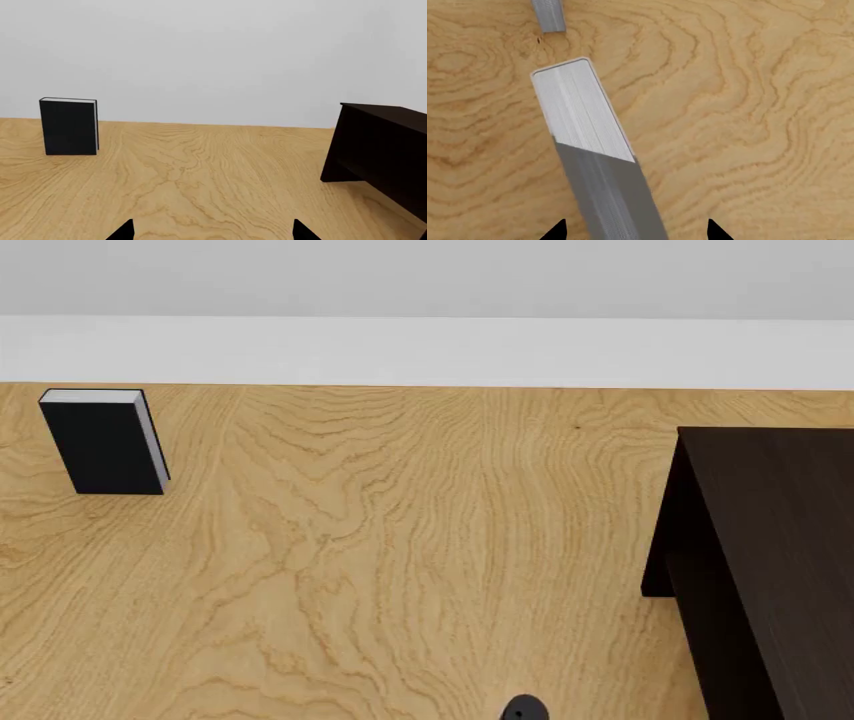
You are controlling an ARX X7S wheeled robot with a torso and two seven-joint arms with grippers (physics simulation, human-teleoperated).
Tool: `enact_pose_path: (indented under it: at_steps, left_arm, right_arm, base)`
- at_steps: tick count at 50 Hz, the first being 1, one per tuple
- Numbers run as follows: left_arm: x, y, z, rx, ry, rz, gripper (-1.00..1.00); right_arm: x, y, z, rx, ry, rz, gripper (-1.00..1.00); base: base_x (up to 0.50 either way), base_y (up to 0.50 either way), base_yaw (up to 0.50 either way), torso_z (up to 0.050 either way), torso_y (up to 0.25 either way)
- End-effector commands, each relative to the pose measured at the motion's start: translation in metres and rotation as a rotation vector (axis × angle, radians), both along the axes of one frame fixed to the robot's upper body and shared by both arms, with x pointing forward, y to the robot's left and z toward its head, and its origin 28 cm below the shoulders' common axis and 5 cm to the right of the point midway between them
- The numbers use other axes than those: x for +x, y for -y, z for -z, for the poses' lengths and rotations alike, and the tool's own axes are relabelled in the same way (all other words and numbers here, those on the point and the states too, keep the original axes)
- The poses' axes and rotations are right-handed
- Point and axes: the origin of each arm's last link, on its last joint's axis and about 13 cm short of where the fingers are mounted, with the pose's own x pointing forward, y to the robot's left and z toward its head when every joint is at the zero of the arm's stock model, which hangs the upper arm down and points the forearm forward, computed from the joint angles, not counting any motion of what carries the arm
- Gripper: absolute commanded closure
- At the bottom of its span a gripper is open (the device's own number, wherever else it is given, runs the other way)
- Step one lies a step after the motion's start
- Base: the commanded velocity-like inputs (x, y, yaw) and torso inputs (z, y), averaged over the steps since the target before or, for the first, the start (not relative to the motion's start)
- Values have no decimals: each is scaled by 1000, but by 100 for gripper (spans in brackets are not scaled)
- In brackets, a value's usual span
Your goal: Pick up the book on the right and place it on the cabinet shelf.
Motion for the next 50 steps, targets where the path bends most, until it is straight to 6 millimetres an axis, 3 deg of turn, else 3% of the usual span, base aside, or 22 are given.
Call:
enact_pose_path:
  at_steps: [1,16,17,19,32,50]
  left_arm:
    - [1,0,0,2,0,-2,-100]
    - [2,-1,1,6,-3,-6,-100]
    - [2,-1,1,6,-4,-6,-100]
    - [2,-1,1,6,-3,-7,-100]
    - [2,-1,1,5,-5,-7,-100]
    - [-1,-1,0,9,-4,-5,-100]
  right_arm:
    - [5,0,5,1,-11,6,-100]
    - [11,-1,10,-3,-35,45,-100]
    - [13,-1,10,-88,-23,54,100]
    - [14,-3,9,26,-16,57,100]
    - [16,-9,6,104,35,47,100]
    - [4,-5,-22,218,202,174,100]
  base:
    - [0,0,0,0,0]
    - [0,0,0,0,0]
    - [0,0,0,0,0]
    - [0,2,2,0,0]
    - [2,4,7,-1,0]
    - [1,1,3,-1,0]
